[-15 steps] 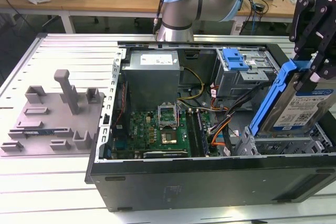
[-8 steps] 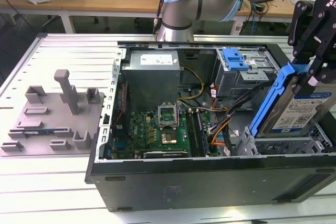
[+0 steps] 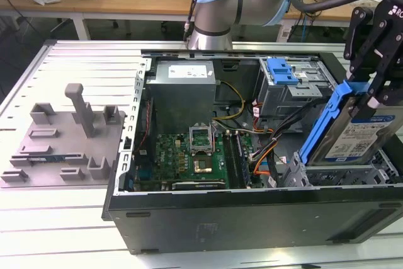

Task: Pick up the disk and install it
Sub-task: 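Insert the disk into the insertion slot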

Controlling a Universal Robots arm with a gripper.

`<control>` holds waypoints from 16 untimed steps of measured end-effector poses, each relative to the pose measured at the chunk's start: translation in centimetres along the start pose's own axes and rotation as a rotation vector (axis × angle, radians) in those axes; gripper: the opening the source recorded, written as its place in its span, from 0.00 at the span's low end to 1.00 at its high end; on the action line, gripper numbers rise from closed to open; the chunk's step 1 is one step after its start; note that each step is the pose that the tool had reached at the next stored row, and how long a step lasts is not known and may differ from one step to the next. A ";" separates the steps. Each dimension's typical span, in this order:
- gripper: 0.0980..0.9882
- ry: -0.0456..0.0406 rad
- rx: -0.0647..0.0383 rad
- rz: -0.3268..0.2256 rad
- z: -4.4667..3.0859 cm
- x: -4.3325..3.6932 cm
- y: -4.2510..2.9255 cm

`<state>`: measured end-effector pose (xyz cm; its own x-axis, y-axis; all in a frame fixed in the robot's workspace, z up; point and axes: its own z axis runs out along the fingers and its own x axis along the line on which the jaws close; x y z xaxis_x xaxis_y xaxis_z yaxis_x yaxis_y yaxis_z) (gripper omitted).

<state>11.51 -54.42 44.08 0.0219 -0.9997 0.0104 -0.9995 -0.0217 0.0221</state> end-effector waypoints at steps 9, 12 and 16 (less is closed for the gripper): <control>0.30 -0.0009 0.000 0.000 0.61 0.76 0.01; 0.30 -0.0015 0.000 0.000 0.78 0.92 0.00; 0.30 -0.0012 0.000 0.000 0.98 1.06 0.00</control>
<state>11.51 -55.49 43.12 0.0219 -0.9997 0.0092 -0.9995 -0.0217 0.0221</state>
